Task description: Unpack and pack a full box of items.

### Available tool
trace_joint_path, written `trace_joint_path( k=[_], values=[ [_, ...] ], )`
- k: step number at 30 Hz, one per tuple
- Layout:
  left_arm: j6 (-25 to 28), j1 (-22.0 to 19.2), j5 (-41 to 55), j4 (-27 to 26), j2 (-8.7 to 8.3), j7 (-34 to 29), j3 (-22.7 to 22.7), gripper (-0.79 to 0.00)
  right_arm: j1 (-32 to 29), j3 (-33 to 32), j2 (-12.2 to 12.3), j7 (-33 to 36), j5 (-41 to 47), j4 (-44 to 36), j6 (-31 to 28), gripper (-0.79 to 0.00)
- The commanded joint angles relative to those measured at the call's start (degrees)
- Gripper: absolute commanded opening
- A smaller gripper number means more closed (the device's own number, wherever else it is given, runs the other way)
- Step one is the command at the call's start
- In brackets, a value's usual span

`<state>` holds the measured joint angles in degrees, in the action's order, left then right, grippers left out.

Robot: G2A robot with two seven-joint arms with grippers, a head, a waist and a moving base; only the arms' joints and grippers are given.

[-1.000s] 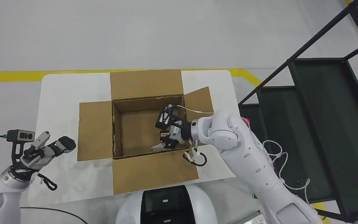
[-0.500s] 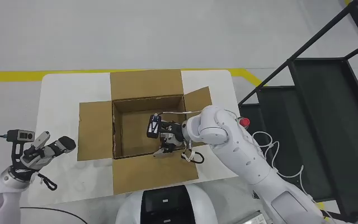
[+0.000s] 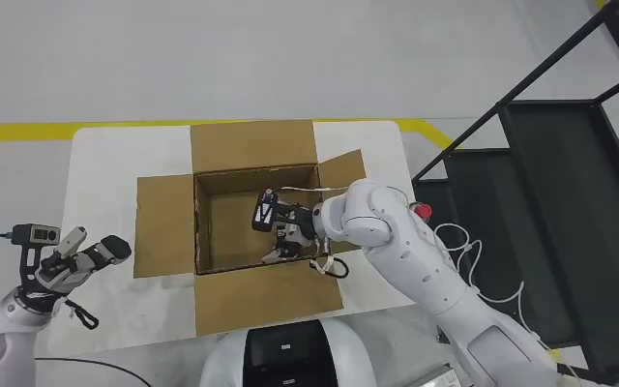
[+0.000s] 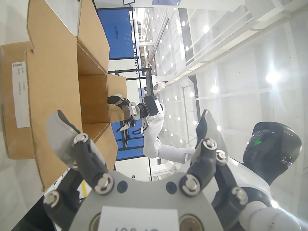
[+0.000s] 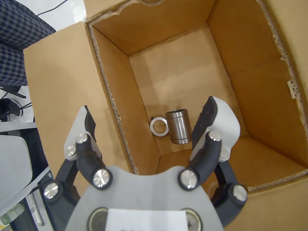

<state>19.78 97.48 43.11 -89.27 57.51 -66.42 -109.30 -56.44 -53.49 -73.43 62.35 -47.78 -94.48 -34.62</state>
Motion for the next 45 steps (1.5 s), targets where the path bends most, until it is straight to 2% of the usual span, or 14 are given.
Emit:
trace_joint_path(
  k=[1,5,17,24,25,28,41,45],
  values=[
    [0.00,0.00,0.00,0.00,0.00,0.00,0.00,0.000,1.13,1.10,-0.01,2.95,-1.23,1.58,0.94,0.000],
    [0.00,0.00,0.00,0.00,0.00,0.00,0.00,0.000,4.52,4.20,-0.63,5.37,-2.53,5.57,2.49,0.000],
    [0.00,0.00,0.00,0.00,0.00,0.00,0.00,0.000,10.41,11.92,-2.57,3.46,-8.57,15.03,4.33,0.000],
    [0.00,0.00,0.00,0.00,0.00,0.00,0.00,0.000,13.34,17.10,-4.51,1.95,-11.89,19.96,5.71,0.000],
    [0.00,0.00,0.00,0.00,0.00,0.00,0.00,0.000,13.79,17.59,-4.77,1.79,-12.30,20.51,5.99,-0.062],
    [0.00,0.00,0.00,0.00,0.00,0.00,0.00,0.000,14.99,19.07,-5.47,2.21,-13.46,21.59,6.38,-0.166],
    [0.00,0.00,0.00,0.00,0.00,0.00,0.00,0.000,18.08,24.62,-8.66,2.85,-13.63,27.25,4.72,-0.166],
    [0.00,0.00,0.00,0.00,0.00,0.00,0.00,0.000,18.75,26.00,-9.67,2.37,-14.01,29.37,4.68,-0.209]
  ],
)
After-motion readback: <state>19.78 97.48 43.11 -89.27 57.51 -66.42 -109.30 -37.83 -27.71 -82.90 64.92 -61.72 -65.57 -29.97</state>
